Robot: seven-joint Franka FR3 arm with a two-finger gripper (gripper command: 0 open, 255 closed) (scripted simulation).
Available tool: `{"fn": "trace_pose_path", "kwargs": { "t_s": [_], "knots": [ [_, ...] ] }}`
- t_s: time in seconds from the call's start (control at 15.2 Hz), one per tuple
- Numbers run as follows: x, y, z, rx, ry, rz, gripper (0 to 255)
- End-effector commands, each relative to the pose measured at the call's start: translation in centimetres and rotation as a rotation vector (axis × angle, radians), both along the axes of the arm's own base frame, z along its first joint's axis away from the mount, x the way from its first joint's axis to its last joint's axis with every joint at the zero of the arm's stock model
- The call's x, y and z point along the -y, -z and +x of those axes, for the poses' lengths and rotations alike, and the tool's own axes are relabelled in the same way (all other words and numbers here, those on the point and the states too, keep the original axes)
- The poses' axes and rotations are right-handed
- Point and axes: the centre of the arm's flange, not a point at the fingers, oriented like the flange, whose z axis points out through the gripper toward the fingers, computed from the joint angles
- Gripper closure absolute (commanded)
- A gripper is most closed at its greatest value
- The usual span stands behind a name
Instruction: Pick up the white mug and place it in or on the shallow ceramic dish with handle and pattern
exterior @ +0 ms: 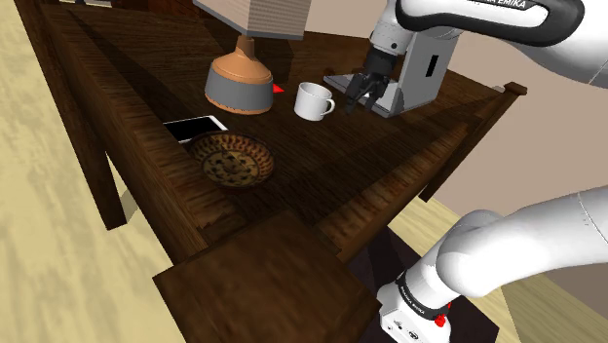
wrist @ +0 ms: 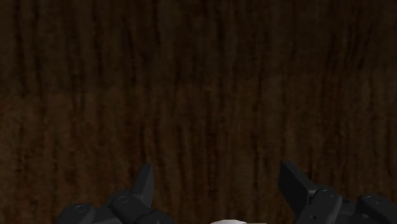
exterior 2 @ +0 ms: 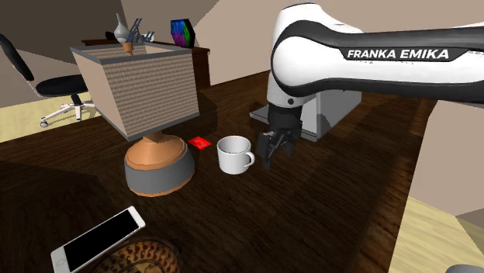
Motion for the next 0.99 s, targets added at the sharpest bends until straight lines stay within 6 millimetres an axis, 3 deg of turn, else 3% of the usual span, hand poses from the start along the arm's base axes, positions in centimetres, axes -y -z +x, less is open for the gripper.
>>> {"fn": "trace_pose_path", "kwargs": {
  "t_s": [0.0, 0.59, 0.92],
  "knots": [
    [0.3, -0.2, 2.6, -0.001, 0.003, -0.001, 0],
    [2.0, -0.6, 14.4, -0.005, 0.02, -0.004, 0],
    [2.0, 1.5, 14.9, -0.005, 0.021, -0.004, 0]
  ]
}}
